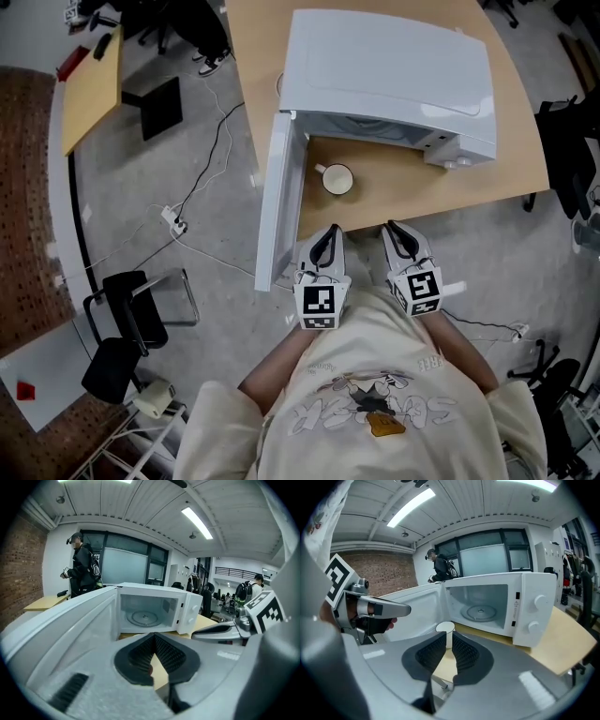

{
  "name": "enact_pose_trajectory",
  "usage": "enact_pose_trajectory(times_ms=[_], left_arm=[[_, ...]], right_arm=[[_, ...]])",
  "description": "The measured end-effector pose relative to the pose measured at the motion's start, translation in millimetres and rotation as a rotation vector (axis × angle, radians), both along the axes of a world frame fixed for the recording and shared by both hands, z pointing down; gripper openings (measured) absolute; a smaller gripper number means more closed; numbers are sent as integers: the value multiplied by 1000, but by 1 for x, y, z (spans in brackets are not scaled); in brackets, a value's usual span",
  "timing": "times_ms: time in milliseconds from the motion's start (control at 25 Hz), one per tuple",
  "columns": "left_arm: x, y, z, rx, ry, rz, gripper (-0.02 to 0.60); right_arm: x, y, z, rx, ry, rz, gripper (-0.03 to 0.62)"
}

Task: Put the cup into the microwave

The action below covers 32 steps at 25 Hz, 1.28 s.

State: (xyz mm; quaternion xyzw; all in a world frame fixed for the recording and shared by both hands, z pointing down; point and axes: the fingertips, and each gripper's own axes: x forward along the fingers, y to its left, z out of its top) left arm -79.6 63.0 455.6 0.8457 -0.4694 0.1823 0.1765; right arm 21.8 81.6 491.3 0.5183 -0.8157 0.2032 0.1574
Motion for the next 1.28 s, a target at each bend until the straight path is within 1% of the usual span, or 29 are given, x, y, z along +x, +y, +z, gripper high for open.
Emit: enact_pose_trajectory(times_ms=[80,120,200,280,360,440,480,560,720,840,1000,1200,1280], left_arm=[[-3,-7,1,-7,2,-22,3],[-4,-11,2,-8,1,-36,3],[-6,-17,3,-5,0,-57,3],[-6,-20,2,-3,-1,-70,3],[-7,-20,4,-6,-19,-82,3],[-10,-17,4,-4,-26,-88,3],[-10,-15,3,-3,-10,-89,3],[-12,-14,-2,3,29,-94,3],[-18,-24,-4,30,6,-148,3],[-18,-34,-3,42,2,-172,3],[-20,-43,10,15,12,-206,3],[-21,-50,24,-20,15,-230,3],[-23,-51,30,-37,28,-235,5]], right_arm=[[-7,-13,4,-9,-1,-50,66],[-11,-20,6,-12,-3,-79,89],[-21,-35,11,0,2,-141,163],[-29,-48,13,38,18,-192,232],[-37,-61,16,91,29,-228,299],[-44,-72,24,136,39,-256,344],[-48,-77,30,148,42,-266,361],[-52,-86,43,161,47,-278,379],[-61,-102,66,196,66,-310,413],[-69,-113,83,193,71,-346,436],[-82,-121,97,194,72,-396,440],[-95,-128,105,201,80,-439,448],[-101,-130,109,193,85,-455,443]])
